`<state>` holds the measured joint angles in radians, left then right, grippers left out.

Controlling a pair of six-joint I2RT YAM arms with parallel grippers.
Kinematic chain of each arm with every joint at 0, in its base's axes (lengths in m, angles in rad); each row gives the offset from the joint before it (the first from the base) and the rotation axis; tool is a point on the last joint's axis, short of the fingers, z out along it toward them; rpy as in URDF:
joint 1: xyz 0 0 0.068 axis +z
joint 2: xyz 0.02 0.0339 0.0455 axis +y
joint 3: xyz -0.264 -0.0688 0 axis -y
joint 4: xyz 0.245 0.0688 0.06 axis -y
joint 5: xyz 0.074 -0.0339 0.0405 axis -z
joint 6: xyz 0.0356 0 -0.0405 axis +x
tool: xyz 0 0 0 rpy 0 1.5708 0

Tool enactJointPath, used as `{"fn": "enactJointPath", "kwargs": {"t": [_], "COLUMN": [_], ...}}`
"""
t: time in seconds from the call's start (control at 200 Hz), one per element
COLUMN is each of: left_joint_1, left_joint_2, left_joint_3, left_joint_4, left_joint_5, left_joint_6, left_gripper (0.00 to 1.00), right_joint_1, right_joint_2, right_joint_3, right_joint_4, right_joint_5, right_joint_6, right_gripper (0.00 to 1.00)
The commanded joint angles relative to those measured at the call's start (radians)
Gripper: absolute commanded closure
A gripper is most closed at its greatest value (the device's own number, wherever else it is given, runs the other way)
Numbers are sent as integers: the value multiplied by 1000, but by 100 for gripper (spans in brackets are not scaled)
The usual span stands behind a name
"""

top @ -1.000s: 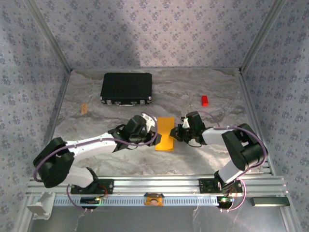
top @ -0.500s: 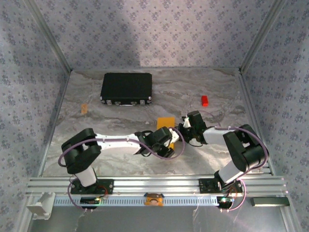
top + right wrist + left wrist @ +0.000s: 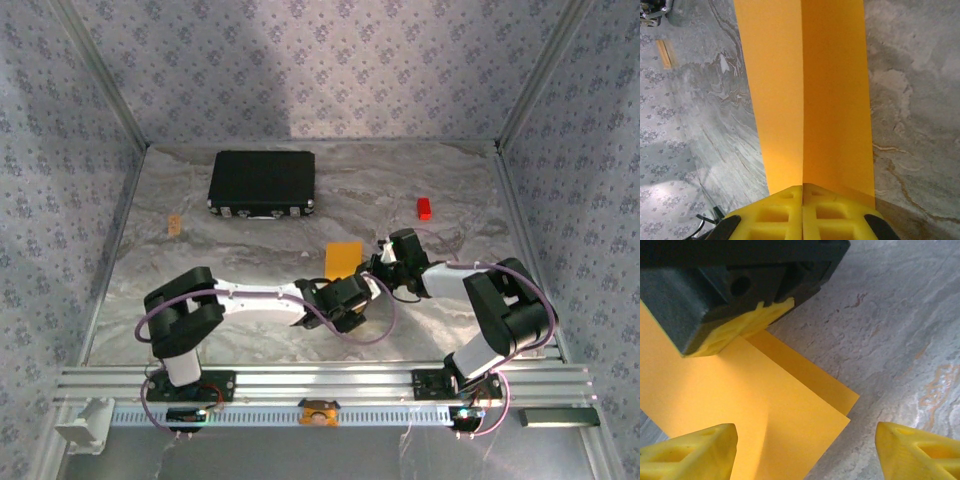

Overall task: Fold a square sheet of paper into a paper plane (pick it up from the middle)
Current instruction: Rotate the square sheet of paper at the center of the table.

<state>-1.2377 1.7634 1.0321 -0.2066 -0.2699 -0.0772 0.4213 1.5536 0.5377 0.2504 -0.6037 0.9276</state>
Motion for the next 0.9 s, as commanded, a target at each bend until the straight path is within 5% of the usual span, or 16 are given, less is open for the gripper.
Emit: {"fn": "enactJointPath", "kwargs": {"t": [0.0,0.415,0.894], "left_joint_1": [-9,-11,-11], "left_joint_2": [19,18,-7], "left_joint_3": [26,35,16], "left_joint_4": [-21,-15,7], "left_joint_5": [-61,-91,-82], "left_joint_6": [28,31,22], "left_gripper": [28,41,80], "right_joint_1": [-7,-13,-16], "right_joint_2": [-17,-19,-25], "right_joint_3": [9,-2,-18], "right_joint_4": [-9,1,7], "right_joint_5": [-19,-18,-9], "right_joint_6": [14,25,29], "right_gripper": [92,90,85]}}
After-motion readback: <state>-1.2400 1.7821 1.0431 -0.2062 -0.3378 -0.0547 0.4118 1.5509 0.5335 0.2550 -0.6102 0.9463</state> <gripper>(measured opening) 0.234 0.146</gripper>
